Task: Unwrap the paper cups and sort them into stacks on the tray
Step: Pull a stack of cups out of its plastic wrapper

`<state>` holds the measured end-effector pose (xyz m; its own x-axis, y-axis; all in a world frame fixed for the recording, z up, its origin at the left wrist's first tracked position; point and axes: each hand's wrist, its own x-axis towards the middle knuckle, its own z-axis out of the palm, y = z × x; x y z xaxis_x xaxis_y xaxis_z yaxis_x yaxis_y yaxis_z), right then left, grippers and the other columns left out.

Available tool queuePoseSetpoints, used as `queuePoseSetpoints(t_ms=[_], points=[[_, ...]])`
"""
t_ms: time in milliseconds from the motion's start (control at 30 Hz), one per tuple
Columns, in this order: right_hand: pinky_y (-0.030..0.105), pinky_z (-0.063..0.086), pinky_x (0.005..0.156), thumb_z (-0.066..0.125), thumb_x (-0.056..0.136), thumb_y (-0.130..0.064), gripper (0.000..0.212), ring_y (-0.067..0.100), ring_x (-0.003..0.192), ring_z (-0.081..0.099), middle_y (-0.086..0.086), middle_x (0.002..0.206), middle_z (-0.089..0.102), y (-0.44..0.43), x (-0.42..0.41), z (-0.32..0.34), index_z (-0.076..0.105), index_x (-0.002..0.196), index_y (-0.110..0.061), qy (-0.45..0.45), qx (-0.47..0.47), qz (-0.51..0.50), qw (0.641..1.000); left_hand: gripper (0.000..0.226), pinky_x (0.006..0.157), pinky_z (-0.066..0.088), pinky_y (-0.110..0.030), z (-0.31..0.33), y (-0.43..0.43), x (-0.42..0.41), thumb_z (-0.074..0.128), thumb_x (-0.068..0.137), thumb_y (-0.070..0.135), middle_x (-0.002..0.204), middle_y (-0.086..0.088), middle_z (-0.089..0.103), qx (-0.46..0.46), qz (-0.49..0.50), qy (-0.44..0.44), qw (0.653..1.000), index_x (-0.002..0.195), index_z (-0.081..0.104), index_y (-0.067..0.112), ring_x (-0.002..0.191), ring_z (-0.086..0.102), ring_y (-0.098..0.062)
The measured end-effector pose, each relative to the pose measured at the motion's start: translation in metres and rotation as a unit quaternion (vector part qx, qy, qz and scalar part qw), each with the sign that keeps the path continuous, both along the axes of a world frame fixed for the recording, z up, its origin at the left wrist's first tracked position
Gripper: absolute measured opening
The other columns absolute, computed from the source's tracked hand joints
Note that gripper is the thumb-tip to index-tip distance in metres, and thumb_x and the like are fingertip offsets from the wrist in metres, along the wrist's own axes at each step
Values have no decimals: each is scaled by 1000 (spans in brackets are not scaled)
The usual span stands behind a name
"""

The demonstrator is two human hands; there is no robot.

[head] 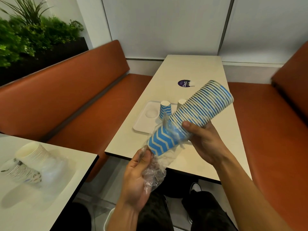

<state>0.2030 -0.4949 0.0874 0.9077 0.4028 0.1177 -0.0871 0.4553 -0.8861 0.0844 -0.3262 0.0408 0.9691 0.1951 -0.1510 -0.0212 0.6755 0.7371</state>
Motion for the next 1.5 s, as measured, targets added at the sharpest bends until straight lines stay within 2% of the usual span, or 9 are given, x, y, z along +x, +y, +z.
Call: queuePoseSetpoints(t_ms=[167, 333, 467, 667, 800, 1033, 1133, 1367, 1500], points=[[32, 59, 88, 104, 45, -37, 108, 24, 114, 71, 7, 120, 74, -2, 1, -3, 54, 136, -6, -22, -34, -10, 999, 42, 113, 43, -49, -2, 4, -1, 44, 101, 11, 139, -21, 63, -7, 0, 19, 1000, 140, 59, 1, 132, 59, -37], [49, 52, 106, 102, 55, -32, 88, 31, 126, 65, 11, 133, 69, 2, 2, -12, 62, 132, -21, -48, -82, 4, 995, 47, 114, 41, -52, 0, 1, 3, 58, 103, 25, 144, -19, 60, 32, -26, 39, 998, 146, 54, 6, 136, 56, -38], [52, 53, 104, 93, 65, -19, 67, 31, 124, 66, 12, 130, 71, 5, 5, -13, 68, 127, -27, -55, -87, -14, 995, 47, 116, 40, -54, -6, 2, 6, 70, 98, 30, 139, -14, 66, 98, -23, 47, 994, 140, 61, 10, 131, 60, -35], [48, 55, 102, 94, 62, -26, 79, 30, 122, 67, 10, 129, 71, 7, 7, -16, 61, 133, -16, -33, -90, -16, 995, 56, 109, 48, -56, -12, 7, 8, 80, 86, 39, 127, -19, 71, 111, 37, 76, 990, 128, 66, 6, 121, 65, -40], [48, 54, 103, 102, 52, -43, 103, 32, 124, 66, 13, 132, 70, 12, 8, -20, 58, 138, -6, -14, -80, -17, 997, 42, 115, 41, -57, -13, 9, 9, 62, 100, 26, 135, -22, 66, 67, 34, 53, 996, 135, 63, 4, 129, 61, -38], [46, 55, 102, 101, 54, -41, 102, 32, 123, 67, 13, 131, 70, 18, 10, -19, 58, 138, -4, -30, -98, -11, 995, 35, 111, 44, -45, -9, 13, 8, 53, 103, 11, 140, -18, 63, 27, 48, 25, 998, 136, 64, 5, 130, 57, -31], [48, 56, 101, 97, 58, -33, 91, 30, 120, 69, 12, 128, 72, 20, 14, -21, 60, 137, -6, -34, -116, -20, 992, 36, 95, 59, -37, -5, 15, 6, 44, 105, 5, 135, -18, 67, 10, 40, 34, 999, 134, 64, 3, 126, 64, -33], [41, 60, 88, 94, 58, -30, 78, 25, 111, 73, 5, 118, 77, 36, 21, -19, 64, 127, -11, -29, -117, -77, 990, 37, 77, 59, -33, -11, 23, 8, 42, 103, 4, 127, -15, 72, 9, 81, 108, 991, 125, 71, 6, 110, 70, -27], [46, 61, 89, 91, 66, -21, 63, 24, 109, 74, 2, 116, 77, 43, 31, -18, 64, 122, -16, -40, -131, -103, 985, 35, 52, 52, -25, -25, 43, 0, 46, 101, 8, 110, -6, 78, 15, 130, 161, 978, 121, 73, 16, 76, 73, -14]])
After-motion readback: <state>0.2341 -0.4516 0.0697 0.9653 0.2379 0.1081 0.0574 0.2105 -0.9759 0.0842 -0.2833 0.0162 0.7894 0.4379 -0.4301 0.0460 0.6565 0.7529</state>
